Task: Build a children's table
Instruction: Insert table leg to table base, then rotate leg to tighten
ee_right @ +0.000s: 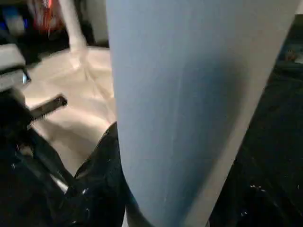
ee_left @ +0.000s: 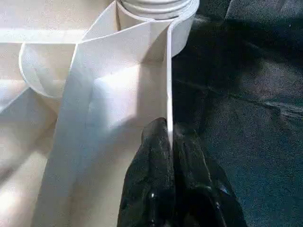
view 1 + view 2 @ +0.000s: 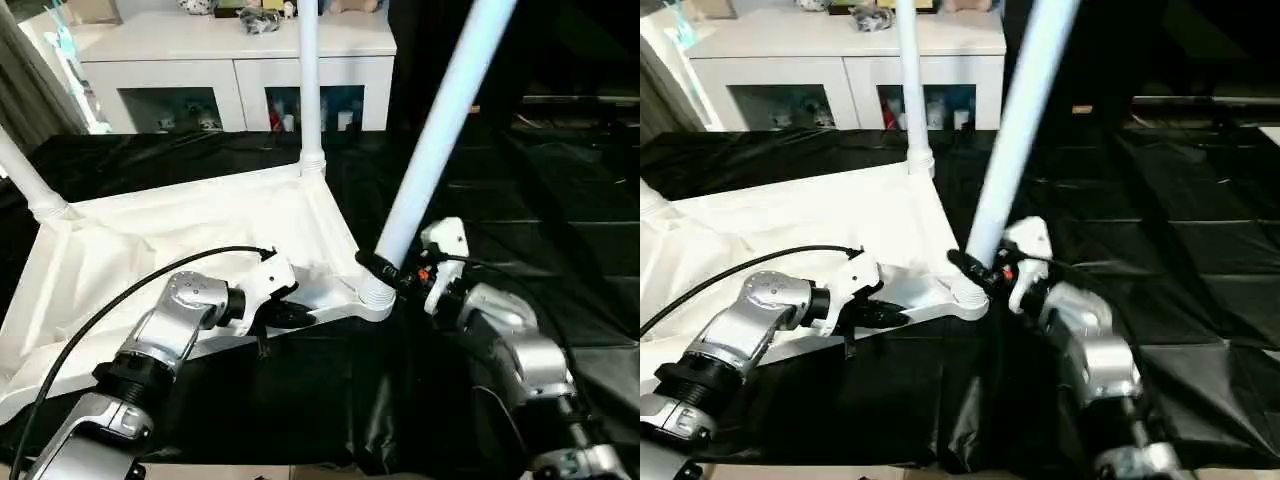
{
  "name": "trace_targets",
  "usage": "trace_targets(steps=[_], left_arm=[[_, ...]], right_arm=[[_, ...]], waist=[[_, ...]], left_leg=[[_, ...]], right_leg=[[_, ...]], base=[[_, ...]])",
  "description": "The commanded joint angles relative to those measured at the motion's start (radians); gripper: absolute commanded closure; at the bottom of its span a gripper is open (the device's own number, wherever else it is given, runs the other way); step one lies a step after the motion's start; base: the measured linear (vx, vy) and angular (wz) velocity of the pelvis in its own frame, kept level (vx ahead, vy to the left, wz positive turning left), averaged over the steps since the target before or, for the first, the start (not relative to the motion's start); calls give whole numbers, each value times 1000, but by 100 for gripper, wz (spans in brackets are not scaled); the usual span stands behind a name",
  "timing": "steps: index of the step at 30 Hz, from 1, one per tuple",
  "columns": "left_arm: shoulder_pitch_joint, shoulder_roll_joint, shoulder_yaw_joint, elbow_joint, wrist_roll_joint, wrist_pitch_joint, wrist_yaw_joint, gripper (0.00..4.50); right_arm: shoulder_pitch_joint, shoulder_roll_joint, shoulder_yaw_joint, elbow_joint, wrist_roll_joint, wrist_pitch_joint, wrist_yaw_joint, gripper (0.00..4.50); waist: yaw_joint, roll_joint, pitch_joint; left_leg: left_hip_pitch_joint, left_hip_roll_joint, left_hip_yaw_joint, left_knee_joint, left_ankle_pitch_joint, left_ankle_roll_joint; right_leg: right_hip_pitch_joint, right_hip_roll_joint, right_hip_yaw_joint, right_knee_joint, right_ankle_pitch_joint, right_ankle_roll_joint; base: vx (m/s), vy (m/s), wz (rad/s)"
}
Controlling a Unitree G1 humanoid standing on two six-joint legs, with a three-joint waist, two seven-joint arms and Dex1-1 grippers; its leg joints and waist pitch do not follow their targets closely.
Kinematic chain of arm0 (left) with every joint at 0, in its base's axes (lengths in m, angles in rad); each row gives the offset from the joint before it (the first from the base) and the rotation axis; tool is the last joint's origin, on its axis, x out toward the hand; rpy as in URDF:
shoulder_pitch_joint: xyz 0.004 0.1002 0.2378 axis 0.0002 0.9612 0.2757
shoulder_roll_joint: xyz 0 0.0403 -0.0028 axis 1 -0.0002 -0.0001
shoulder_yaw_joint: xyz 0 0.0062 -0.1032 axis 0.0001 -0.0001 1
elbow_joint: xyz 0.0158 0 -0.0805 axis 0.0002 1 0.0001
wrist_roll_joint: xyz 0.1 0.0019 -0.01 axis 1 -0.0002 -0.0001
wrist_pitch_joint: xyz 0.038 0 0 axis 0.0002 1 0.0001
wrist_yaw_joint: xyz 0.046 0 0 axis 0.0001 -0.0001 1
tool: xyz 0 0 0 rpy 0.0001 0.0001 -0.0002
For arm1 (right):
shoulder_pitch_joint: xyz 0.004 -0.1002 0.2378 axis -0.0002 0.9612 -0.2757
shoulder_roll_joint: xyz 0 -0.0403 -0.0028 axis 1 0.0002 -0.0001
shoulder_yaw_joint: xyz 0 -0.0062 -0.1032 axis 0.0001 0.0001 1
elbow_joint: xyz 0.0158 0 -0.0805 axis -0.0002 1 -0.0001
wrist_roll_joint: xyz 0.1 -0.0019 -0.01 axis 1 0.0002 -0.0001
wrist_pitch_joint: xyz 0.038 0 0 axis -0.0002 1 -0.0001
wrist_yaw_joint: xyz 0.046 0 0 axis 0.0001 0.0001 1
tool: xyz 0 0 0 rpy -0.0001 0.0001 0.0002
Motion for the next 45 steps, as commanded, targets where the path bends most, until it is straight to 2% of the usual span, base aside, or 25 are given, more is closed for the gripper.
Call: trace_targets(steps=[1, 3, 5, 7, 8, 13, 20, 27, 31, 36, 37, 38, 39, 40, 41, 42, 43, 45], left_arm=[[3, 13, -9, 18, 21, 12, 22, 450], [5, 14, -11, 16, 22, 11, 25, 450], [6, 14, -11, 15, 21, 13, 28, 450], [7, 13, -10, 14, 21, 14, 32, 450], [8, 13, -11, 13, 20, 15, 32, 450], [12, 15, -20, 13, 21, 22, 29, 450], [1, 34, -47, 16, 49, 21, 19, 450], [-14, 42, -65, 28, 57, 21, 4, 450], [-14, 32, -66, 40, 53, 40, 17, 450], [-8, -13, -73, 54, 61, 79, 82, 450], [-8, -17, -73, 55, 62, 82, 88, 450], [-23, -64, -73, 74, 66, 119, 149, 450], [-24, -67, -72, 76, 66, 121, 153, 450], [-48, -119, -62, 107, 67, 162, 222, 450], [-54, -129, -60, 114, 68, 170, 236, 450], [-87, -183, -52, 153, 76, 210, 312, 450], [-96, -197, -49, 163, 80, 219, 332, 450], [-114, -229, -40, 186, 81, 235, 368, 450]], right_arm=[[29, -23, 76, 90, -59, 85, 37, 266], [23, -31, 86, 90, -62, 91, 48, 266], [17, -42, 104, 86, -63, 112, 67, 266], [16, -46, 108, 85, -64, 120, 75, 266], [18, -47, 113, 88, -67, 136, 84, 266], [21, -50, 120, 122, -89, 122, 82, 266], [3, -46, 107, 132, -85, 114, 72, 266], [0, -41, 104, 138, -88, 112, 69, 266], [1, -12, 69, 155, -73, 107, 15, 266], [-37, 74, -24, 255, -69, 99, -206, 266], [-40, 79, -28, 261, -68, 99, -218, 266], [-66, 127, -62, 314, -63, 94, -319, 266], [-68, 129, -63, 317, -64, 94, -324, 266], [-95, 162, -71, 371, -76, 87, -397, 266], [-101, 167, -70, 382, -81, 85, -409, 266], [-132, 196, -61, 436, -103, 82, -466, 266], [-141, 205, -60, 452, -109, 80, -482, 266], [-160, 226, -75, 485, -104, 77, -528, 266]], waist=[[-2, -6, -24], [-2, -8, -25], [-2, -10, -29], [-1, -10, -29], [0, -15, -28], [2, -17, -26], [-2, -17, -20], [-2, -16, -19], [-2, -16, -17], [-14, -15, -11], [-17, -13, -11], [-25, -12, -10], [-25, -12, -10], [-32, -11, -11], [-39, -9, -11], [-43, -6, -11], [-43, -6, -10], [-45, -11, -11]], left_leg=[[21, 92, -50, -102, -398, -26], [21, 93, -52, -106, -397, -32], [18, 94, -48, -109, -350, -21], [18, 93, -46, -107, -341, -17], [18, 92, -44, -106, -341, -9], [21, 93, -45, -107, -353, -12], [28, 93, -51, -115, -430, -38], [31, 93, -52, -117, -437, -39], [34, 92, -52, -119, -455, -45], [37, 89, -64, -122, -513, -63], [40, 89, -64, -122, -526, -67], [45, 88, -68, -123, -563, -78], [45, 88, -68, -123, -563, -78], [44, 87, -72, -127, -581, -85], [44, 86, -75, -130, -608, -94], [46, 84, -75, -132, -632, -101], [51, 84, -78, -135, -660, -105], [50, 80, -79, -139, -677, -100]], right_leg=[[1, -99, 58, -113, -433, -164], [5, -97, 58, -111, -404, -163], [9, -92, 57, -105, -289, -181], [10, -93, 57, -104, -264, -190], [11, -96, 57, -106, -283, -191], [5, -98, 59, -113, -355, -173], [0, -99, 61, -124, -458, -143], [-4, -98, 63, -129, -485, -132], [-9, -98, 64, -130, -504, -131], [-16, -103, 60, -142, -642, -91], [-20, -102, 61, -144, -653, -87], [-25, -100, 57, -149, -670, -78], [-25, -100, 57, -149, -670, -78], [-21, -99, 52, -147, -659, -77], [-18, -95, 45, -149, -644, -76], [-21, -92, 44, -147, -623, -78], [-21, -90, 41, -152, -607, -76], [-20, -91, 40, -156, -594, -69]], base=[[0, 0, 0], [0, 0, 0], [0, 0, 0], [0, 0, 0], [0, 0, 0], [0, 0, 0], [0, 0, 0], [0, 0, 0], [0, 0, 0], [0, 0, 0], [0, 0, 0], [0, 0, 0], [0, 0, 0], [0, 0, 0], [0, 0, 0], [-44, 58, -10], [-64, 91, -14], [-37, 64, -9]])
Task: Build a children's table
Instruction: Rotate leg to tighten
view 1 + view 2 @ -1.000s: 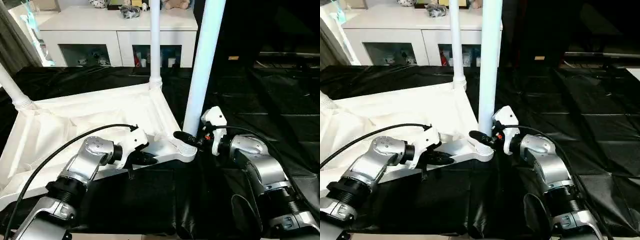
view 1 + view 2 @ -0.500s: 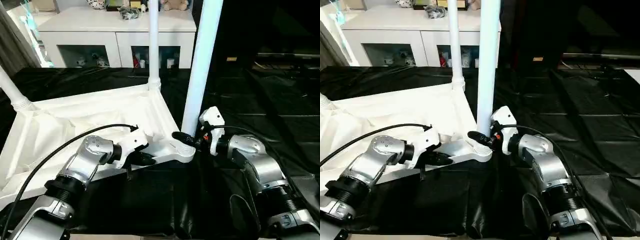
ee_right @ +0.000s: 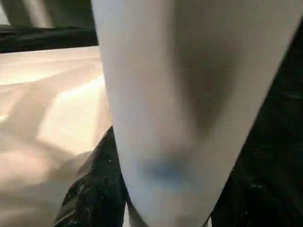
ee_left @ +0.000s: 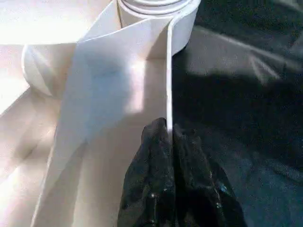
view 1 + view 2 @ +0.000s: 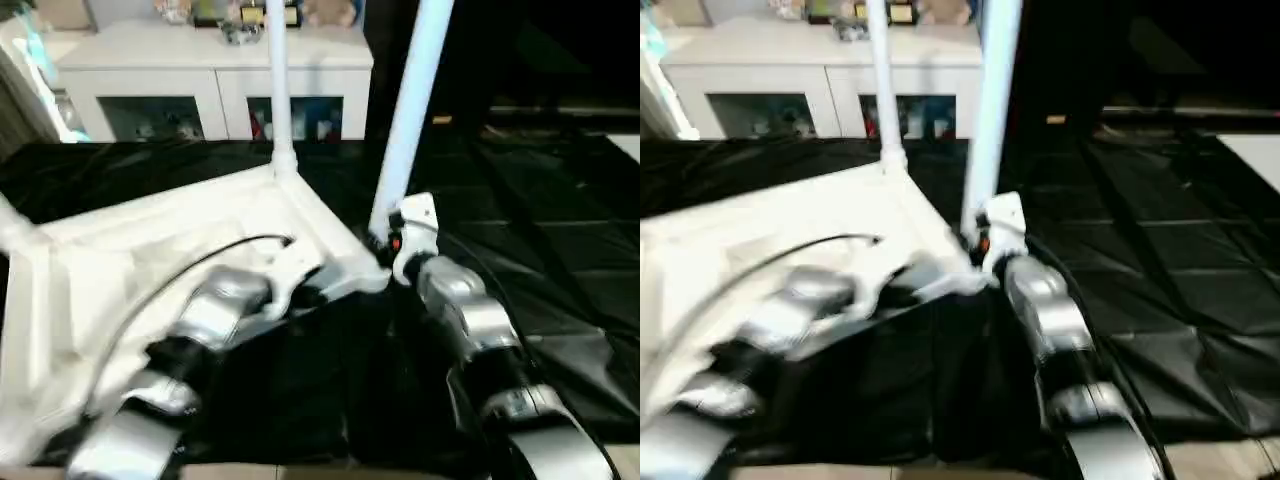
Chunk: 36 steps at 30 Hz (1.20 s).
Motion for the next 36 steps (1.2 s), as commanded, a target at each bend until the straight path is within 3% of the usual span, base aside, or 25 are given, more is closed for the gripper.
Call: trace_targets(steps=[1, 2, 4, 7, 10, 11, 13, 16, 17, 18, 19, 20, 21, 22, 23, 24, 25, 26, 27, 28, 29, 30, 31, 32, 36], left_arm=[[-9, -54, -26, 74, 19, 45, 71, 450], [-27, -81, -23, 94, 23, 53, 100, 450], [-46, -107, -25, 113, 26, 56, 122, 450], [-53, -114, -27, 119, 35, 64, 133, 450], [-55, -111, -27, 125, 41, 69, 137, 450], [-53, -105, -27, 129, 42, 66, 135, 450], [-54, -105, -27, 139, 46, 63, 136, 450], [-53, -99, -27, 139, 48, 62, 129, 450], [-52, -98, -27, 137, 48, 63, 128, 450], [-51, -97, -28, 135, 49, 64, 126, 450], [-50, -97, -28, 133, 48, 65, 124, 450], [-50, -97, -28, 133, 48, 65, 124, 450], [-50, -96, -28, 133, 48, 64, 121, 450], [-50, -96, -28, 133, 47, 63, 120, 450], [-50, -93, -28, 134, 48, 60, 117, 450], [-51, -92, -28, 135, 49, 56, 114, 450], [-52, -87, -28, 137, 50, 44, 106, 450], [-53, -84, -29, 137, 51, 38, 101, 450], [-53, -80, -31, 136, 52, 27, 95, 450], [-52, -77, -32, 134, 53, 19, 91, 450], [-51, -68, -36, 129, 53, -9, 76, 450], [-50, -63, -39, 126, 54, -24, 68, 450], [-49, -62, -37, 122, 52, -21, 65, 450], [-47, -57, -33, 114, 50, -13, 61, 450], [-41, -26, -41, 97, 54, -44, 38, 450]], right_arm=[[42, 48, -7, 167, 11, 67, -72, 266], [21, 69, -33, 201, 27, 65, -115, 266], [-4, 91, -58, 241, 37, 58, -157, 266], [-27, 105, -67, 281, 22, 42, -180, 266], [-39, 111, -64, 304, 4, 33, -184, 266], [-42, 113, -69, 314, 4, 29, -185, 266], [-52, 115, -74, 338, -5, 16, -191, 266], [-64, 112, -73, 358, -14, 5, -185, 266], [-68, 112, -70, 364, -18, -1, -185, 266], [-72, 111, -69, 369, -18, -9, -169, 266], [-76, 111, -70, 372, -17, -15, -155, 266], [-76, 111, -71, 372, -16, -16, -154, 210], [-82, 112, -86, 370, -6, -26, -140, 196], [-85, 112, -91, 370, -4, -30, -136, 196], [-87, 111, -96, 363, 0, -35, -131, 190], [-90, 111, -100, 361, 3, -42, -125, 177], [-95, 108, -102, 349, 8, -58, -103, 162], [-97, 106, -103, 343, 9, -65, -93, 152], [-98, 103, -102, 335, 9, -67, -83, 152], [-98, 100, -103, 323, 13, -75, -67, 140], [-97, 93, -102, 297, 14, -83, -39, 129], [-96, 90, -101, 285, 13, -84, -30, 117], [-96, 86, -99, 278, 12, -85, -20, 108], [-95, 78, -94, 259, 10, -90, -1, 102], [-79, 50, -70, 184, 4, -89, 58, 63]], waist=[[-16, 1, -8], [-15, 3, -8], [-17, 4, -7], [-21, 7, -4], [-23, 11, 1], [-18, 10, 1], [-17, 4, -2], [-18, -2, 4], [-18, 5, 8], [-11, 22, 8], [15, 33, 4], [55, 23, 5], [55, -21, -8], [39, -50, -12], [50, -38, -3], [62, -34, 0], [57, -23, -14], [45, -10, -19], [42, -1, -16], [33, -7, -4], [31, 6, -20], [30, 1, -24], [32, -2, -27], [32, -6, -28], [36, 0, -32]], left_leg=[[29, 91, -76, -104, -690, -97], [39, 90, -75, -103, -711, -99], [45, 87, -74, -102, -734, -99], [45, 88, -80, -119, -825, -108], [40, 92, -70, -144, -903, -117], [35, 92, -52, -162, -935, -123], [46, 85, -42, -154, -909, -117], [68, 77, -50, -126, -840, -78], [61, 82, -57, -132, -837, -74], [11, 100, -48, -193, -914, -100], [-52, 118, -34, -252, -983, -116], [-84, 122, -4, -276, -993, -101], [22, 86, 44, -226, -772, -102], [120, 66, -43, 65, -437, -42], [-26, 66, -94, 50, -109, 29], [-54, 75, -98, 0, -50, 7], [-38, 89, -91, -77, -90, -36], [0, 102, -84, -82, -268, -33], [12, 103, -77, -84, -358, -42], [13, 98, -69, -89, -451, -48], [18, 94, -61, -90, -457, -62], [12, 94, -57, -93, -413, -55], [-3, 95, -53, -93, -300, -35], [-6, 96, -52, -91, -267, -21], [-7, 96, -36, -78, -166, 15]], right_leg=[[-25, -88, 39, -104, -589, -71], [-31, -86, 37, -110, -589, -68], [-36, -84, 33, -113, -596, -64], [-26, -75, 10, -117, -582, -40], [-19, -60, -14, -102, -500, -51], [-16, -50, -20, -87, -498, -60], [-24, -59, -17, -95, -544, -60], [-27, -84, -27, -139, -670, -24], [-16, -82, -42, -140, -690, -6], [34, -54, -55, -64, -557, -29], [95, -30, -43, 78, -372, -52], [104, -14, -35, 123, -229, -51], [1, -40, 15, 47, -385, -60], [-109, -224, 83, -157, -814, -100], [33, -242, 111, -133, -791, -121], [56, -200, 66, -107, -675, -118], [43, -88, 10, -53, -360, -126], [11, -64, 15, -31, -247, -149], [1, -73, 25, -41, -246, -172], [-5, -77, 33, -54, -310, -181], [2, -82, 42, -63, -315, -188], [12, -80, 39, -63, -266, -186], [25, -78, 36, -54, -139, -185], [28, -78, 33, -52, -107, -185], [30, -81, 29, -47, -35, -216]], base=[[-31, 55, -8], [-31, 55, -8], [0, 0, 0], [0, 0, 0], [0, 0, 0], [0, 0, 0], [0, 0, 0], [0, 0, 0], [0, 0, 0], [0, 0, 0], [0, 0, 0], [-54, -48, 16], [50, -117, 23], [58, -121, 1], [92, -84, -17], [86, 49, -49], [67, 59, -22], [67, 59, -22], [0, 0, 0], [0, 0, 0], [-4, -45, 18], [0, 0, 0], [0, 0, 0], [0, 0, 0], [0, 0, 0]])
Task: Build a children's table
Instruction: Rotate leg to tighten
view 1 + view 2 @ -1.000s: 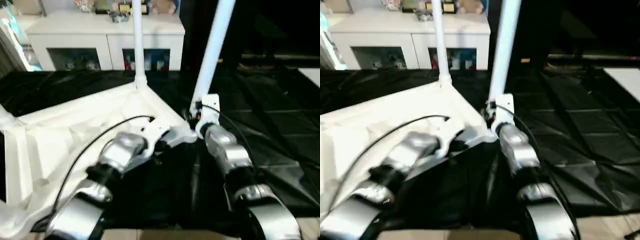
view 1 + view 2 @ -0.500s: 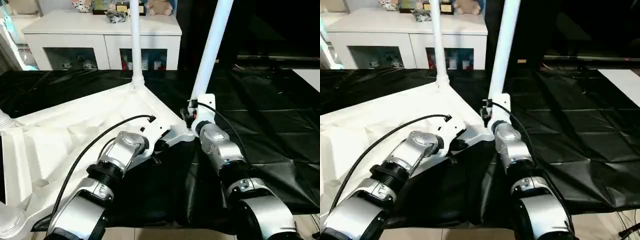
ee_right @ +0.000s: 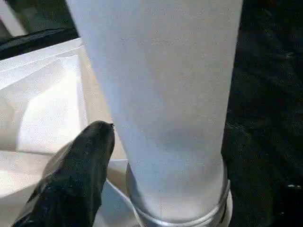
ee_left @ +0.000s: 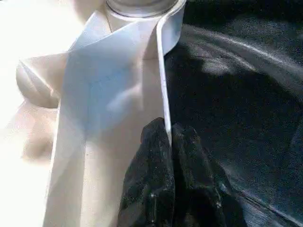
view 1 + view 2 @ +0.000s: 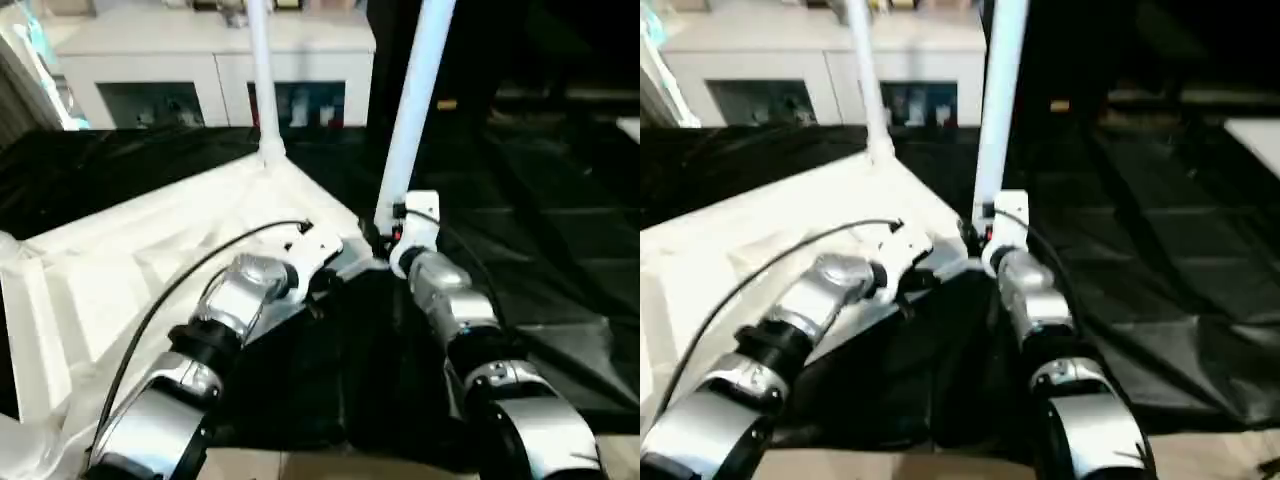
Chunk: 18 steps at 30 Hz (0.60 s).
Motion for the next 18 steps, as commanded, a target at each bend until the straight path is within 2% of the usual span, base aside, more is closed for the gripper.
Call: trace_targets(steps=[1, 2, 3, 4, 6, 7, 8, 9, 10, 12, 14, 15, 16, 18], left_arm=[[35, 8, -50, 42, 29, 0, -18, 450], [39, 19, -53, 35, 29, -20, -32, 450], [42, 29, -56, 29, 29, -38, -44, 450], [46, 37, -54, 21, 26, -42, -56, 450], [62, 63, -59, -5, 21, -80, -97, 450], [63, 65, -59, -6, 21, -82, -99, 450], [69, 74, -56, -16, 18, -89, -107, 450], [69, 74, -56, -16, 18, -89, -107, 450], [88, 93, -47, -43, -7, -128, -154, 450], [119, 124, -43, -88, -41, -168, -232, 450], [129, 132, -42, -102, -52, -175, -258, 450], [138, 149, -44, -116, -58, -201, -285, 450], [153, 184, -49, -148, -71, -212, -339, 450], [160, 196, -51, -165, -80, -211, -363, 450]], right_arm=[[21, 11, 44, -24, 3, 28, 61, 57], [35, -4, 56, -65, 3, 36, 94, 50], [47, -18, 66, -100, 4, 45, 121, 28], [63, -34, 80, -139, 6, 59, 160, 28], [106, -80, 116, -236, 5, 89, 248, 7], [108, -81, 117, -240, 5, 90, 251, 7], [128, -105, 133, -279, 10, 106, 296, 3], [128, -105, 133, -279, 10, 106, 296, 3], [171, -160, 156, -359, 19, 114, 386, 3], [213, -223, 171, -433, 37, 121, 474, 3], [223, -237, 171, -452, 45, 124, 494, 3], [235, -256, 169, -468, 53, 114, 521, 3], [255, -289, 169, -502, 74, 124, 583, 3], [263, -301, 172, -515, 83, 129, 611, 3]], waist=[[-5, -2, -35], [-6, -3, -35], [-3, -6, -38], [-2, -6, -39], [-1, -9, -50], [-2, -11, -54], [-1, -15, -55], [-1, -15, -55], [4, -17, -57], [7, -17, -55], [5, -16, -52], [5, -16, -52], [4, -12, -53], [5, -11, -53]], left_leg=[[1, 62, -13, -68, -141, 68], [-2, 61, -13, -67, -125, 71], [-3, 61, -10, -63, -97, 88], [-2, 62, -9, -63, -92, 94], [-6, 58, -9, -49, -33, 119], [-10, 54, -8, -39, 31, 148], [-10, 51, -5, -33, 61, 173], [-10, 51, -5, -33, 61, 173], [-15, 52, -5, -29, 64, 197], [-17, 54, -4, -25, 59, 211], [-17, 56, -2, -27, 34, 211], [-17, 56, -2, -27, 34, 211], [-16, 59, -3, -27, 5, 201], [-15, 62, -2, -27, -1, 199]], right_leg=[[18, -69, 48, -72, 8, -230], [22, -67, 46, -69, 26, -230], [25, -66, 44, -65, 70, -229], [25, -65, 43, -65, 88, -228], [30, -62, 43, -51, 210, -226], [28, -59, 41, -39, 325, -230], [25, -57, 39, -35, 386, -236], [25, -57, 39, -35, 386, -236], [28, -60, 36, -32, 406, -240], [26, -58, 34, -30, 402, -239], [22, -59, 34, -31, 345, -250], [22, -59, 34, -31, 345, -250], [21, -61, 35, -34, 285, -260], [20, -61, 36, -33, 266, -270]], base=[[0, 0, 0], [0, 0, 0], [0, 0, 0], [0, 0, 0], [0, 0, 0], [0, 0, 0], [0, 0, 0], [0, 0, 0], [0, 0, 0], [0, 0, 0], [0, 0, 0], [0, 0, 0], [0, 0, 0], [0, 0, 0]])
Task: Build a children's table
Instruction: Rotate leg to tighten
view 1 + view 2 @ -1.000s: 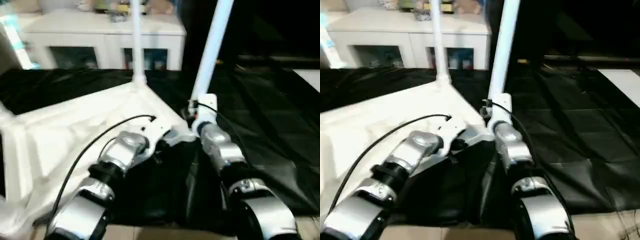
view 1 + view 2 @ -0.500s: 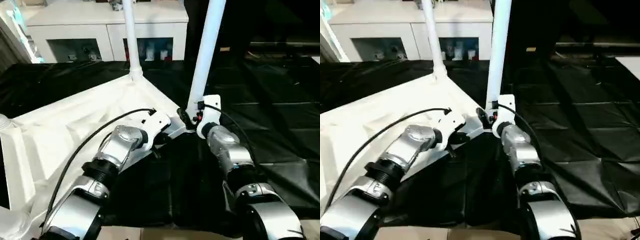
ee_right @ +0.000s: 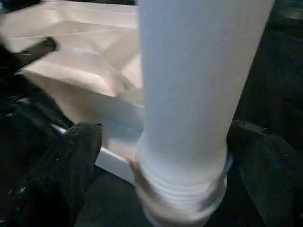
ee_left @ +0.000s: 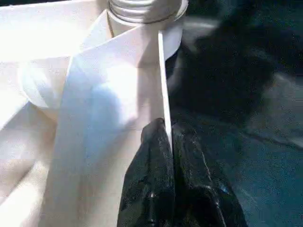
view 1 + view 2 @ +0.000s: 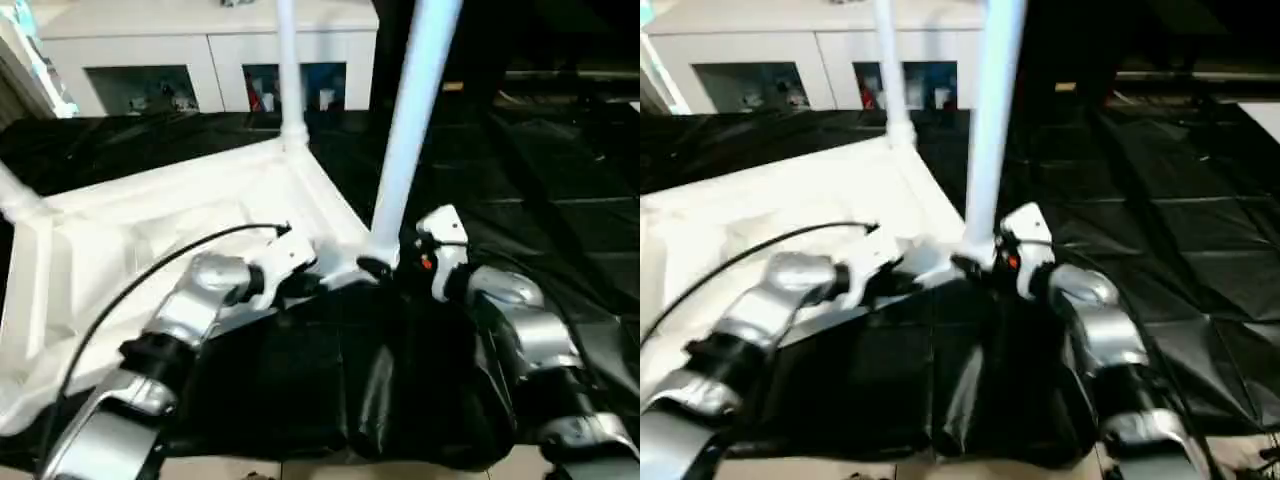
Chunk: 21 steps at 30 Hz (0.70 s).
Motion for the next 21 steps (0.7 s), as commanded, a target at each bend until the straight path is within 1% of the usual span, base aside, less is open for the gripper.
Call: trace_targets(steps=[1, 2, 3, 4, 5, 6, 8, 9, 11, 13, 14, 17, 18, 20, 21], left_arm=[[41, 23, -37, -43, -43, 7, -121, 450], [49, 38, -38, -66, -63, 16, -164, 450], [49, 38, -38, -66, -63, 16, -164, 450], [56, 56, -41, -88, -77, 36, -203, 450], [59, 65, -43, -96, -79, 43, -218, 450], [60, 77, -49, -99, -76, 50, -234, 450], [58, 98, -56, -88, -60, 42, -245, 450], [57, 100, -57, -84, -57, 39, -245, 450], [57, 105, -54, -82, -56, 33, -246, 450], [54, 103, -52, -83, -58, 36, -245, 450], [53, 103, -52, -86, -60, 39, -246, 450], [51, 104, -53, -88, -62, 38, -244, 450], [51, 104, -52, -87, -63, 37, -242, 450], [49, 103, -52, -85, -65, 36, -241, 450], [49, 103, -51, -84, -65, 35, -240, 450]], right_arm=[[23, -26, 23, -69, 28, 17, 92, 3], [35, -41, 36, -88, 33, 22, 130, 3], [35, -41, 36, -88, 33, 22, 130, 3], [47, -60, 52, -104, 36, 28, 167, 3], [52, -69, 60, -110, 37, 34, 184, 3], [57, -85, 74, -115, 34, 37, 210, 3], [67, -111, 98, -121, 26, 35, 252, 3], [68, -114, 102, -122, 25, 34, 258, 3], [67, -113, 100, -115, 21, 31, 261, 3], [57, -107, 96, -103, 21, 31, 259, 3], [55, -106, 95, -100, 22, 32, 260, 30], [48, -103, 95, -93, 23, 36, 259, 40], [47, -101, 93, -91, 25, 39, 258, 49], [45, -100, 93, -88, 26, 40, 258, 75], [45, -101, 96, -85, 24, 39, 258, 86]], waist=[[4, -13, -54], [7, -15, -54], [9, -14, -55], [10, -13, -55], [13, -12, -53], [15, -13, -53], [20, -12, -53], [20, -12, -53], [19, -12, -52], [19, -12, -53], [19, -13, -52], [20, -14, -55], [20, -12, -56], [21, -13, -58], [21, -13, -58]], left_leg=[[15, 56, -11, -42, -14, 180], [15, 57, -10, -40, -14, 180], [16, 56, -10, -39, -6, 181], [16, 57, -9, -38, -7, 181], [17, 57, -9, -39, -15, 179], [17, 57, -8, -39, -21, 178], [18, 59, -10, -39, -36, 164], [18, 59, -10, -39, -36, 164], [17, 59, -11, -40, -61, 143], [17, 58, -11, -40, -69, 131], [17, 57, -11, -39, -66, 129], [15, 55, -11, -35, -48, 132], [15, 54, -11, -34, -45, 133], [15, 53, -11, -30, -26, 142], [15, 53, -11, -30, -26, 142]], right_leg=[[46, -57, 36, -37, 254, -281], [44, -58, 37, -35, 251, -286], [43, -57, 37, -33, 250, -288], [41, -55, 36, -32, 246, -291], [40, -55, 36, -33, 223, -293], [39, -56, 38, -35, 211, -294], [38, -56, 37, -34, 175, -295], [38, -56, 37, -34, 175, -295], [38, -57, 39, -34, 148, -296], [39, -59, 40, -33, 144, -298], [39, -58, 41, -32, 151, -300], [41, -57, 40, -28, 185, -302], [41, -57, 40, -27, 190, -303], [41, -56, 39, -24, 219, -306], [41, -56, 39, -24, 219, -306]], base=[[0, 0, 0], [0, 0, 0], [0, 0, 0], [0, 0, 0], [0, 0, 0], [0, 0, 0], [0, 0, 0], [0, 0, 0], [0, 0, 0], [0, 0, 0], [0, 0, 0], [0, 0, 0], [0, 0, 0], [0, 0, 0], [0, 0, 0]])
